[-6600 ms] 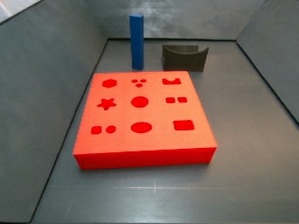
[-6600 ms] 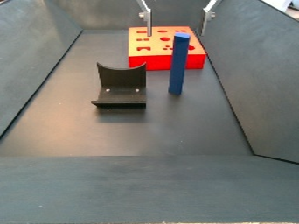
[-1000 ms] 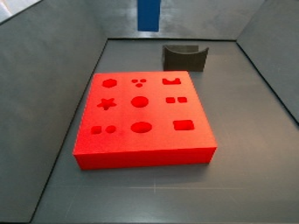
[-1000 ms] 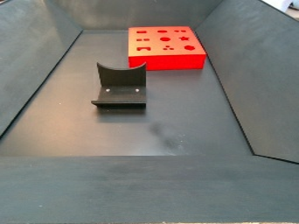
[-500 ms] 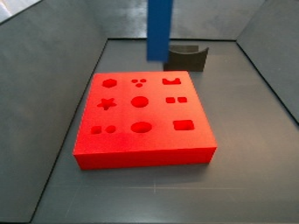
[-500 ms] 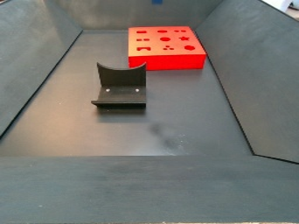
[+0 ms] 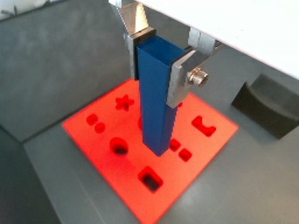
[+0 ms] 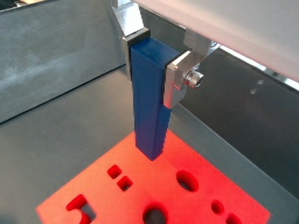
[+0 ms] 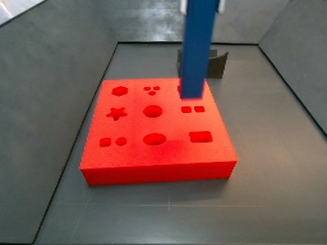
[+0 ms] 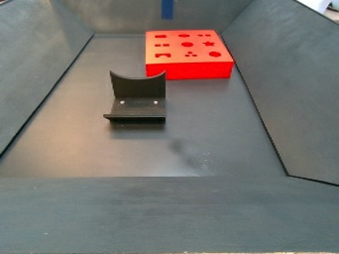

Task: Pick up the rectangle object. Move up. Move to above the board. Insert the rectangle object.
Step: Insert the rectangle object.

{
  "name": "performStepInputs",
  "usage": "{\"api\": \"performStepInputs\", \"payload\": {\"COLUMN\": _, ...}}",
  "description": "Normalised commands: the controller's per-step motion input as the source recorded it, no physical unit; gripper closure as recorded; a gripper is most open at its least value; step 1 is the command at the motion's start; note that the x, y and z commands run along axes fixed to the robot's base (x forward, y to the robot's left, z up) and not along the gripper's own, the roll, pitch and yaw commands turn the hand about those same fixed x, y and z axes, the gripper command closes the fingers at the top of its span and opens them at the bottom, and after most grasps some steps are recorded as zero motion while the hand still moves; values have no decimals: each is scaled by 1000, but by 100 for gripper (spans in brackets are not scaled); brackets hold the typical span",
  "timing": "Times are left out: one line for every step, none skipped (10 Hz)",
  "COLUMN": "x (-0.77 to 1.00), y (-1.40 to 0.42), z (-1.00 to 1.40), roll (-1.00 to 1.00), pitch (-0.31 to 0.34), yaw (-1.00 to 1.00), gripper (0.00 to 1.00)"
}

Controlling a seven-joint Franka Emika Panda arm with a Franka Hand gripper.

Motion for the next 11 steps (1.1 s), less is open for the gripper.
{"api": "performStepInputs", "payload": {"x": 400, "y": -294, "z": -426, "roll": 61, "pitch": -51, "yaw": 180, "gripper": 100}}
{"api": "performStepInputs", "payload": {"x": 406, "y": -274, "z": -403, "roll": 63, "pitch": -47, "yaw": 174, "gripper": 100}}
{"api": "performStepInputs", "payload": {"x": 377, "y": -243, "z": -389, "roll": 60, "pitch": -44, "yaw": 171, "gripper": 100}}
{"api": "performStepInputs", "payload": {"x": 337, "y": -203, "z": -351, "roll": 63, "pitch": -30, "yaw": 154, "gripper": 100}}
{"api": "performStepInputs", "payload": {"x": 100, "y": -46, "z": -123, "roll": 33, "pitch": -4, "yaw": 0, "gripper": 100}}
{"api": "performStepInputs", "payload": {"x": 0, "y": 0, "z": -49, "roll": 0, "pitch": 0, "yaw": 11, "gripper": 100}}
{"api": "performStepInputs", "payload": {"x": 0, "y": 0, "z": -126, "roll": 21, "pitch": 0, "yaw": 37, "gripper": 100}}
{"api": "performStepInputs", "payload": {"x": 0, "y": -31, "z": -200, "roll": 57, "pitch": 0, "yaw": 89, "gripper": 100}}
{"api": "performStepInputs", "payload": {"x": 0, "y": -46, "z": -263, "roll": 64, "pitch": -16, "yaw": 117, "gripper": 100}}
{"api": "performStepInputs", "payload": {"x": 0, "y": -71, "z": -254, "roll": 40, "pitch": -26, "yaw": 126, "gripper": 100}}
{"api": "performStepInputs", "payload": {"x": 29, "y": -51, "z": -220, "roll": 19, "pitch": -16, "yaw": 109, "gripper": 100}}
